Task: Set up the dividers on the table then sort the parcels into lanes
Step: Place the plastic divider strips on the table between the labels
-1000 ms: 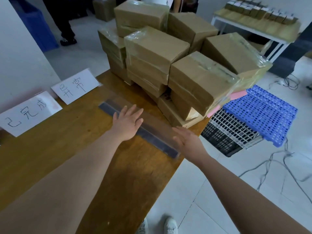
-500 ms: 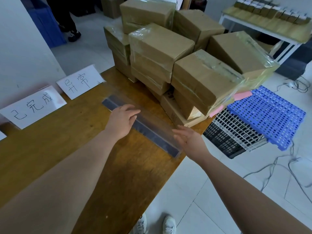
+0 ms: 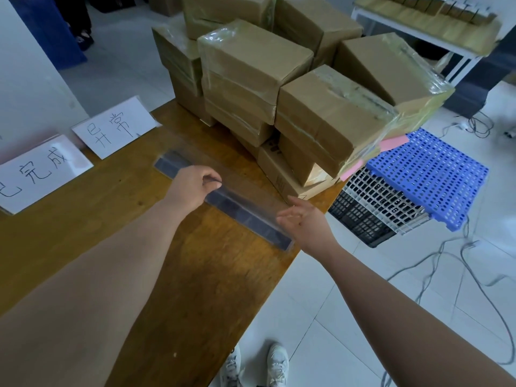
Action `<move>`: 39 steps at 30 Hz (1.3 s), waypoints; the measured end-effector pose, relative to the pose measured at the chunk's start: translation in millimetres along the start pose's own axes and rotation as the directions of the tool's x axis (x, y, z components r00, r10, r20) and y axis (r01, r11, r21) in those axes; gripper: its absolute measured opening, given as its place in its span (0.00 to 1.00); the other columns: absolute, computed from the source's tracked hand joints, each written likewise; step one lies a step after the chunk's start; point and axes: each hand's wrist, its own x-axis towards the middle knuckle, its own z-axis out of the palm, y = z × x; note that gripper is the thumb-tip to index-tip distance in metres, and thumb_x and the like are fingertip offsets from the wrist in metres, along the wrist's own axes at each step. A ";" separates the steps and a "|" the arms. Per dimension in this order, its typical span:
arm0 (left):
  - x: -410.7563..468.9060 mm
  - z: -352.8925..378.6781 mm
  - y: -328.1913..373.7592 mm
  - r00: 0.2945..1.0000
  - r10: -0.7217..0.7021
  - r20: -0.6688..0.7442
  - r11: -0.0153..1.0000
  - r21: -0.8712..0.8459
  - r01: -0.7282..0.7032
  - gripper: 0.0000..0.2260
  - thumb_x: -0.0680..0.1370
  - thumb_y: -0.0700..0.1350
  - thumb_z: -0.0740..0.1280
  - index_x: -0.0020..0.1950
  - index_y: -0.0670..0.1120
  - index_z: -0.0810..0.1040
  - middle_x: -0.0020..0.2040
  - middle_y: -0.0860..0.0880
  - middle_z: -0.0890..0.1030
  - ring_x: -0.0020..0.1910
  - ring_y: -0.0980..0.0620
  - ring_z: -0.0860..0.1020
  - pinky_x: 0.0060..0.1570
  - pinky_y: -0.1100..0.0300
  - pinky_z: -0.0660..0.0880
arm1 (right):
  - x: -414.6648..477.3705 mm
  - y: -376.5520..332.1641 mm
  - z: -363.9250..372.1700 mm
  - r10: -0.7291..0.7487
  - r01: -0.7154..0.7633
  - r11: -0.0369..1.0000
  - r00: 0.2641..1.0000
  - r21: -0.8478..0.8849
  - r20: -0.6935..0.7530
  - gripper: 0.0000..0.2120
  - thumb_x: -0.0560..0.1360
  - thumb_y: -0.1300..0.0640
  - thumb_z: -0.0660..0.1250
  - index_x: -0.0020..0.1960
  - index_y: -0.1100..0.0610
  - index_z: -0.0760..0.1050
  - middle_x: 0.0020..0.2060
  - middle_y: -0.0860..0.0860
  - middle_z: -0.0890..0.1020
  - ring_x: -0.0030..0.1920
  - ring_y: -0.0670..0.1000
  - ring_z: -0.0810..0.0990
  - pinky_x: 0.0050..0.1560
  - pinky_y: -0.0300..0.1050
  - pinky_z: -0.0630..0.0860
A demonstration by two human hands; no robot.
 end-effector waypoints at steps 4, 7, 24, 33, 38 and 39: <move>-4.7 -3.7 1.5 0.998 -0.010 0.061 1.000 -0.009 0.010 0.05 0.79 0.46 0.69 0.53 0.51 0.82 0.54 0.51 0.81 0.54 0.53 0.77 0.56 0.59 0.73 | -0.7 -6.3 7.4 -0.129 0.110 0.945 0.991 -0.308 -0.040 0.09 0.77 0.49 0.66 0.52 0.47 0.84 0.77 0.48 0.59 0.77 0.53 0.49 0.76 0.53 0.47; -14.4 -8.1 -0.2 0.995 -0.033 0.091 0.999 -0.027 0.036 0.05 0.78 0.47 0.69 0.53 0.52 0.82 0.54 0.52 0.81 0.55 0.53 0.78 0.57 0.58 0.74 | -2.2 -16.6 12.0 -0.249 0.229 0.864 0.968 -0.447 0.015 0.10 0.78 0.48 0.64 0.52 0.46 0.83 0.77 0.49 0.56 0.78 0.53 0.42 0.75 0.53 0.39; -112.0 -56.3 -37.9 0.970 -0.226 -0.090 0.974 -0.054 0.222 0.17 0.81 0.47 0.65 0.70 0.49 0.73 0.69 0.50 0.75 0.64 0.51 0.74 0.62 0.60 0.68 | -9.2 -54.5 71.1 -0.340 0.369 0.911 0.925 -0.185 0.173 0.12 0.79 0.55 0.63 0.45 0.61 0.80 0.36 0.55 0.82 0.38 0.52 0.81 0.44 0.55 0.80; -203.0 -70.5 -59.4 0.808 -0.490 -0.327 0.871 -0.194 0.450 0.15 0.81 0.46 0.66 0.67 0.45 0.77 0.63 0.48 0.80 0.61 0.49 0.78 0.62 0.56 0.72 | -33.7 -83.5 103.9 -0.464 0.508 0.848 0.850 -0.152 0.250 0.12 0.80 0.58 0.61 0.43 0.61 0.80 0.35 0.52 0.82 0.36 0.50 0.80 0.37 0.49 0.78; -253.8 -75.4 -70.8 0.675 -0.610 -0.415 0.786 -0.207 0.583 0.16 0.81 0.47 0.66 0.68 0.46 0.76 0.65 0.48 0.79 0.62 0.50 0.77 0.63 0.55 0.71 | -54.3 -101.2 130.7 -0.460 0.503 0.853 0.850 -0.138 0.257 0.12 0.81 0.56 0.61 0.54 0.59 0.82 0.45 0.51 0.84 0.43 0.48 0.80 0.42 0.37 0.74; -265.2 -77.0 -75.2 0.649 -0.628 -0.429 0.767 -0.197 0.611 0.16 0.81 0.47 0.65 0.68 0.46 0.76 0.66 0.48 0.78 0.63 0.49 0.76 0.64 0.54 0.70 | -58.8 -104.3 137.0 -0.459 0.502 0.854 0.851 -0.138 0.256 0.12 0.81 0.56 0.61 0.53 0.59 0.82 0.45 0.51 0.84 0.42 0.47 0.79 0.42 0.38 0.74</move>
